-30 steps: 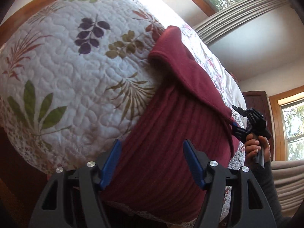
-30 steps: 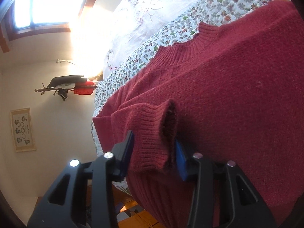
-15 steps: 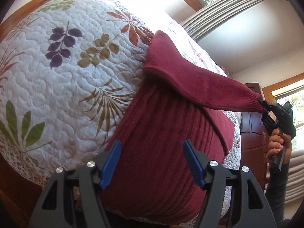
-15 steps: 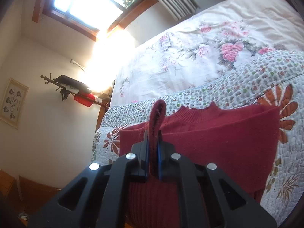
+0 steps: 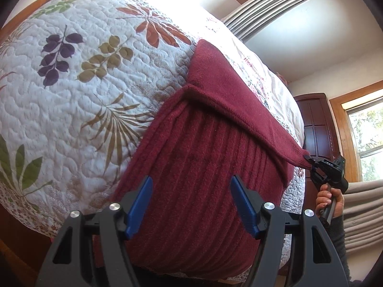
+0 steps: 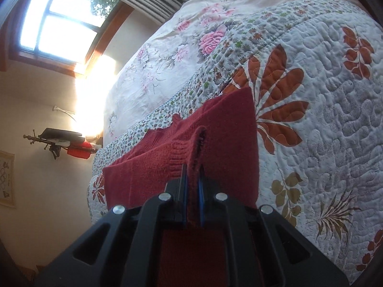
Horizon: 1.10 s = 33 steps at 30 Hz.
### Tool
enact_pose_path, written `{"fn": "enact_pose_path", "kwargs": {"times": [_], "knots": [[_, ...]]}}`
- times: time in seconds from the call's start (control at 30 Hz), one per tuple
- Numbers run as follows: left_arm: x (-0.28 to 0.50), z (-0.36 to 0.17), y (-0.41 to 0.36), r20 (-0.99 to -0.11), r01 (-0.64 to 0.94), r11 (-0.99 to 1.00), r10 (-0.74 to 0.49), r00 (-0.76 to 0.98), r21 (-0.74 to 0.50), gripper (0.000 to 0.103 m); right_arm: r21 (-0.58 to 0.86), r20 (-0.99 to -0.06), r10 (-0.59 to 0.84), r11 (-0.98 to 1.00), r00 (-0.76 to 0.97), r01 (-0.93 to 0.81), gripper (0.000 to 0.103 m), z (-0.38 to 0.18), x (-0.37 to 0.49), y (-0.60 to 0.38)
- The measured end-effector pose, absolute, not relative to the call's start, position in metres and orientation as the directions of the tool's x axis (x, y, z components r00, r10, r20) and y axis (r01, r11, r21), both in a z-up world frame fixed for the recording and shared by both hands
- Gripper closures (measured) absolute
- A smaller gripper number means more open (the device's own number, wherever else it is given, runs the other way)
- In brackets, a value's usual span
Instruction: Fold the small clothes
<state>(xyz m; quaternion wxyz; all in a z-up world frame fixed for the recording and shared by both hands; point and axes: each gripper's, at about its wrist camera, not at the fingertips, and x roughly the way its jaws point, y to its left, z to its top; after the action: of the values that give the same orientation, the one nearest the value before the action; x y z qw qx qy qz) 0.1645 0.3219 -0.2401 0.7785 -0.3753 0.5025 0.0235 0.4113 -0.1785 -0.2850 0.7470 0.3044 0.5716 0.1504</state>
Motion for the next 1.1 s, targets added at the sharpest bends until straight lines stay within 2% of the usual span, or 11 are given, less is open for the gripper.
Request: {"fn": "enact_pose_path", "kwargs": {"times": [0.27,0.43,0.53,0.63,0.77,0.87,0.93,0.97,1.03,1.1], "knots": [[0.168,-0.241,0.321,-0.798,-0.407,0.719,-0.345,0.495,-0.563,0.035,0.593,-0.792,0.537,0.791,0.291,0.154,0.097,-0.299,0.408,-0.183],[0.167,-0.243,0.320,-0.799,-0.410,0.716,-0.350,0.489,-0.565,0.035,0.565,-0.813,0.491,0.797,0.314,0.216,0.087,-0.308,0.399,-0.198],[0.165,-0.246,0.320,-0.805,-0.421,0.714,-0.347,0.482,-0.559,0.034,0.568,-0.789,0.471,0.804,0.394,0.176,0.087,-0.282,0.393,-0.200],[0.165,-0.250,0.318,-0.806,-0.431,0.704,-0.354,0.474,-0.564,0.034,0.586,-0.772,0.511,0.803,0.378,0.110,0.087,-0.274,0.395,-0.186],[0.163,-0.252,0.312,-0.807,-0.448,0.691,-0.355,0.472,-0.567,0.030,0.579,-0.799,0.537,0.808,0.270,0.105,0.086,-0.306,0.395,-0.173],[0.151,-0.252,0.310,-0.809,-0.469,0.681,-0.337,0.481,-0.563,0.023,0.611,-0.780,0.571,0.783,0.255,0.115,0.093,-0.320,0.389,-0.185],[0.136,-0.252,0.310,-0.819,-0.481,0.688,-0.308,0.483,-0.543,0.017,0.646,-0.750,0.597,0.753,0.284,0.123,0.080,-0.311,0.380,-0.200],[0.126,-0.251,0.312,-0.827,-0.487,0.697,-0.287,0.484,-0.527,0.014,0.652,-0.741,0.600,0.750,0.301,0.110,0.065,-0.303,0.374,-0.208],[0.104,-0.251,0.318,-0.837,-0.504,0.702,-0.250,0.487,-0.503,0.011,0.672,-0.714,0.623,0.738,0.319,0.060,0.059,-0.291,0.357,-0.222],[0.084,-0.257,0.323,-0.852,-0.511,0.712,-0.247,0.461,-0.483,0.010,0.686,-0.697,0.648,0.728,0.307,0.020,0.048,-0.287,0.335,-0.235]]}}
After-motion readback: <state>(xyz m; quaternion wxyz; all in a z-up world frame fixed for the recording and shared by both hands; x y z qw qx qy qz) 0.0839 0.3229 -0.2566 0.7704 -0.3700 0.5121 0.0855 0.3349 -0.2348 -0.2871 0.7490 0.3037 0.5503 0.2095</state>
